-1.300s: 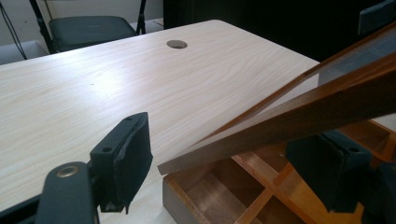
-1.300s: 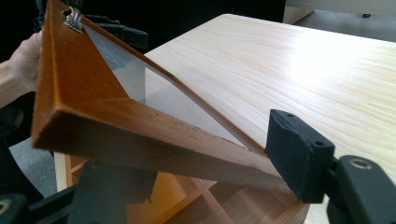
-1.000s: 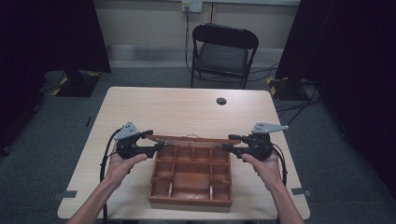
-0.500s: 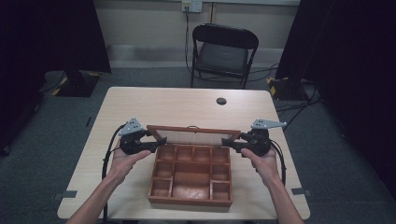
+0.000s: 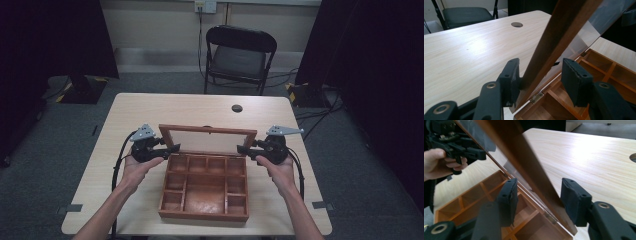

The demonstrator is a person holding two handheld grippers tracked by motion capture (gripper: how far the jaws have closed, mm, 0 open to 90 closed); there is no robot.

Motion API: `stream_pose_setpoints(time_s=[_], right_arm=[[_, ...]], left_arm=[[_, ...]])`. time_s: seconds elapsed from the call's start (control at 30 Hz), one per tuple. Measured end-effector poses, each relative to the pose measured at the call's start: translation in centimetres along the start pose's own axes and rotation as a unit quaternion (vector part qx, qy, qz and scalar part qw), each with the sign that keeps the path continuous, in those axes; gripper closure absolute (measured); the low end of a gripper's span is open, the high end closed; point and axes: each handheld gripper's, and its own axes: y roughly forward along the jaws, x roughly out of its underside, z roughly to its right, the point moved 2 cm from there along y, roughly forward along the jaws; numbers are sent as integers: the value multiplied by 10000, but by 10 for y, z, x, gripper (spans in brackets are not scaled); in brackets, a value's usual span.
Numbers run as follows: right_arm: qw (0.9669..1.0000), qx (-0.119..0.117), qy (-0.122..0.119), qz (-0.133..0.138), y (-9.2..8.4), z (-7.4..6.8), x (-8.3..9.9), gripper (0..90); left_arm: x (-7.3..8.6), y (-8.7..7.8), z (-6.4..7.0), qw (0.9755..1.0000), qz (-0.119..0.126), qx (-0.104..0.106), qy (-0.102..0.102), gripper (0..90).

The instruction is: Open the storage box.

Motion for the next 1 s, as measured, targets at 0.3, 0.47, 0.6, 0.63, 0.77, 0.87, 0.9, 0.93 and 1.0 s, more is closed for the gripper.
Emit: stream_pose_setpoints(time_s=[0.3,0.47,0.6,0.63,0.77,0.87,0.9,0.93,1.0], right_arm=[[9999,52,92,20,8,7,1,498],[9999,41,113,0,11,9,1,491],[9998,106,146,2,15,11,1,506],[9998,114,163,8,16,12,2,508],[9997,136,189,20,20,14,3,516],[9997,149,202,22,23,16,3,516],[9997,157,203,23,23,17,3,518],[9996,166,211,30,24,17,4,520],[9995,212,207,57,25,18,4,526]], left_arm=[[-2,3,-5,10000,-17,1,-74,513],[-2,5,-6,9999,10,-1,-139,520],[-1,7,-8,9999,36,-13,-158,525],[-1,7,-9,9999,30,-29,-155,527],[0,9,-11,9998,32,-20,-174,541],[1,10,-13,9998,14,-23,-189,550],[1,11,-13,9998,-23,-43,-178,552],[2,11,-14,9998,-99,-79,-151,560],[3,12,-16,9998,-83,-65,-173,574]])
